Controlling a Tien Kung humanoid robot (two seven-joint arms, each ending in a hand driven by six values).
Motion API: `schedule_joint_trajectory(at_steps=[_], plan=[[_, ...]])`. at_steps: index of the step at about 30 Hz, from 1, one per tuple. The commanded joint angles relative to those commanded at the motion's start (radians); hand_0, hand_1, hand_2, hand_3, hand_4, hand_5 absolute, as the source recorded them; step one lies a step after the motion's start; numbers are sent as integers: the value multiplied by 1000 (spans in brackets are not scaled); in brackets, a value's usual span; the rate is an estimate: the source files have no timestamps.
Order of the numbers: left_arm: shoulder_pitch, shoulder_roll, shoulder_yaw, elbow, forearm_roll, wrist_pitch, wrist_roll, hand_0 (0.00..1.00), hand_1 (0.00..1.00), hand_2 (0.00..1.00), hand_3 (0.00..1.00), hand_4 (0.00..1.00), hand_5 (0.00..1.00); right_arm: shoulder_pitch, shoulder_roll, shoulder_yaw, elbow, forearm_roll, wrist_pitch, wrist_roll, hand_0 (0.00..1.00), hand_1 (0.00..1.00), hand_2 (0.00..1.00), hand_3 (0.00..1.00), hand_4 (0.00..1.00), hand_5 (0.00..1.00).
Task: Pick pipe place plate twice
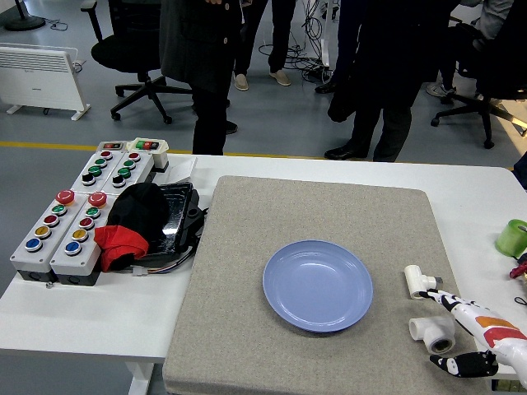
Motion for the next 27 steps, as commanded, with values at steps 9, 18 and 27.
schedule_joint_trajectory(at_steps=[9, 18, 27], plan=[[0, 0, 2, 0, -1, 1, -1, 722, 748, 703, 651, 402, 998, 16, 3, -19, -28, -8, -7, -10, 911, 853, 938, 899, 834, 348], [-2, 0, 3, 0, -1, 0, 0, 723, 749, 703, 651, 401, 998, 35, 11, -31, -64, -1, -22, -25, 859, 810, 870, 866, 823, 342], [-1, 1, 2, 0, 1, 1, 1, 723, 748, 703, 650, 400, 998, 41, 10, -37, -82, 10, -17, -32, 653, 676, 694, 779, 765, 310]])
